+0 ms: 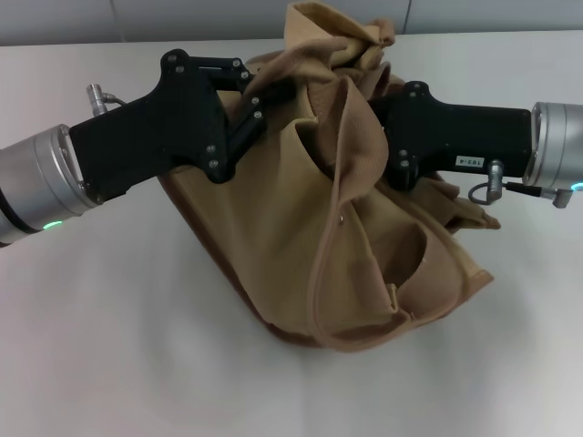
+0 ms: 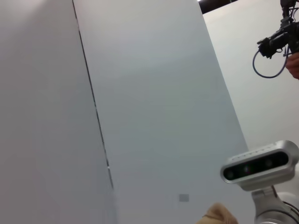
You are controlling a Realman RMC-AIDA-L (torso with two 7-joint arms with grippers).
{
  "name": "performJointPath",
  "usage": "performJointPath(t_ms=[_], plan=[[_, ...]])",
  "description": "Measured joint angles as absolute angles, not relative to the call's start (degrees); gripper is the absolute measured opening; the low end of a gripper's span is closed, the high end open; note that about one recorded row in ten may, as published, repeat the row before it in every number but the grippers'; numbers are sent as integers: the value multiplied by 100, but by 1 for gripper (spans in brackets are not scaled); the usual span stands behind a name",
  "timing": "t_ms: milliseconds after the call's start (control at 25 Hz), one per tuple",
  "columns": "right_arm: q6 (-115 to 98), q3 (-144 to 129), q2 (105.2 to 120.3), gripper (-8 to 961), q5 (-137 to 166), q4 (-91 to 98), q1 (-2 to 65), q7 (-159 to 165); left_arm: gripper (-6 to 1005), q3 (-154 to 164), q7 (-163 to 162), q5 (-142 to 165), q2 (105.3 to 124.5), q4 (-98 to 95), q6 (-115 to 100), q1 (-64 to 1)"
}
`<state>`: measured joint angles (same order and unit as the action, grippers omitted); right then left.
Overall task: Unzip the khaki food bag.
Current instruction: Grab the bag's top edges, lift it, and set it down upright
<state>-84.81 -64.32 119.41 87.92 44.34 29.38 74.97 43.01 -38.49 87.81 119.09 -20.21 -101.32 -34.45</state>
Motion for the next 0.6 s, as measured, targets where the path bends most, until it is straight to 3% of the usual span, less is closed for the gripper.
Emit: performJointPath(t_ms=[600], plan=[[-9168, -5891, 11909, 10, 9769, 5001, 2514, 8097, 88, 4295, -3851, 8316, 11917, -1856, -9879, -3377]])
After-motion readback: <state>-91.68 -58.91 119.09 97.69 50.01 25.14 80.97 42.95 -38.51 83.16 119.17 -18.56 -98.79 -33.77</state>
